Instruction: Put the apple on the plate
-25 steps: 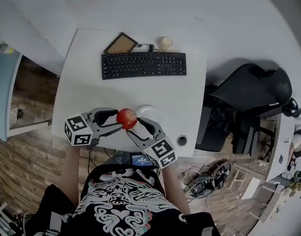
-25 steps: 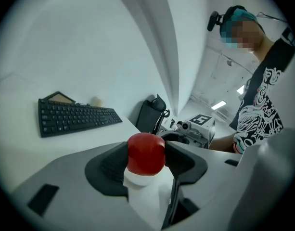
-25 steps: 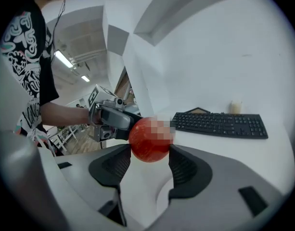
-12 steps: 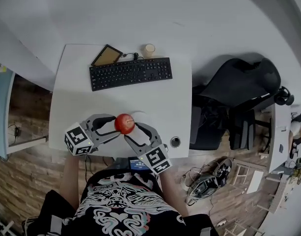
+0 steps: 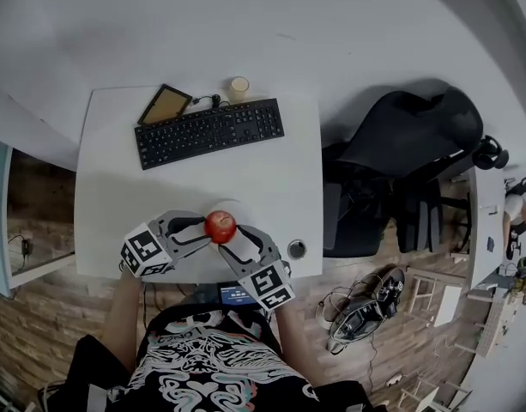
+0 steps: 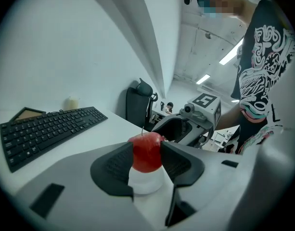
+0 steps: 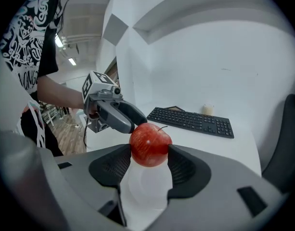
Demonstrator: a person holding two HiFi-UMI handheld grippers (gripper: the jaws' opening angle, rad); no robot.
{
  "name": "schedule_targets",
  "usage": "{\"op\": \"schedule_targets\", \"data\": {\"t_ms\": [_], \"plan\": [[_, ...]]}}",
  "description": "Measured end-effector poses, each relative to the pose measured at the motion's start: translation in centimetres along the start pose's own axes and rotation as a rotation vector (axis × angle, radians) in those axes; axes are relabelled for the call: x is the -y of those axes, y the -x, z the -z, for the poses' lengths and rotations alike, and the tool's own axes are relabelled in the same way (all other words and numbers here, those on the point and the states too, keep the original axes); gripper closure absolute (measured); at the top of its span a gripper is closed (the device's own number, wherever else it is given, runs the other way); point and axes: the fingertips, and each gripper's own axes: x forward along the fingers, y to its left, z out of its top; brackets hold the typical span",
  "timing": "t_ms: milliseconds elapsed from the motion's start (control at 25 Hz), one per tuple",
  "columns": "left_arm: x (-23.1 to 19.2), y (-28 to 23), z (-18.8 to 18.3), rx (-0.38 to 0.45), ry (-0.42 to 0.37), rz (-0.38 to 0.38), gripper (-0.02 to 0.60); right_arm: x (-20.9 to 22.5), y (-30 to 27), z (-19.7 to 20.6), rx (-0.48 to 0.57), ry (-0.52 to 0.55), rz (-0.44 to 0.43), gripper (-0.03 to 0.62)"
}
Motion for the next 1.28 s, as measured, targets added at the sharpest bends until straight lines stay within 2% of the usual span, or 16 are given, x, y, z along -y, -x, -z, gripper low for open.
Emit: {"op": "schedule_targets", "data": {"t_ms": [320,560,1000,1160,1280], "plan": [[-1.1,-3.4,1.4,-0.041,-0.022,-0.002,0.4,2.4,-0.8,3.0,-0.044,-0.006,0.031,0.342],[-2.4,-5.3,2.4,-0.074,-0.103,-0.044,0.4,4.1,-1.9,4.6,-0.089,0.049,0.06,0.342],[-0.6,-5.5,4.1,-0.096,-0.095,-0.023,0.4,2.8,-1.1,6.3,-0.114,-0.003,0.03,0.344],[0.3,-5.2,5.7,-0.127,-0.104,-0.04,0.399,2.0,-0.8,6.9,-0.133,0.024,0.042,0.343],[0.6,-5.1,6.3,-0.134,-0.109,-0.064,0.399,1.8,-0.6,7.2,-0.138,0.001,0.049,0.344]]}}
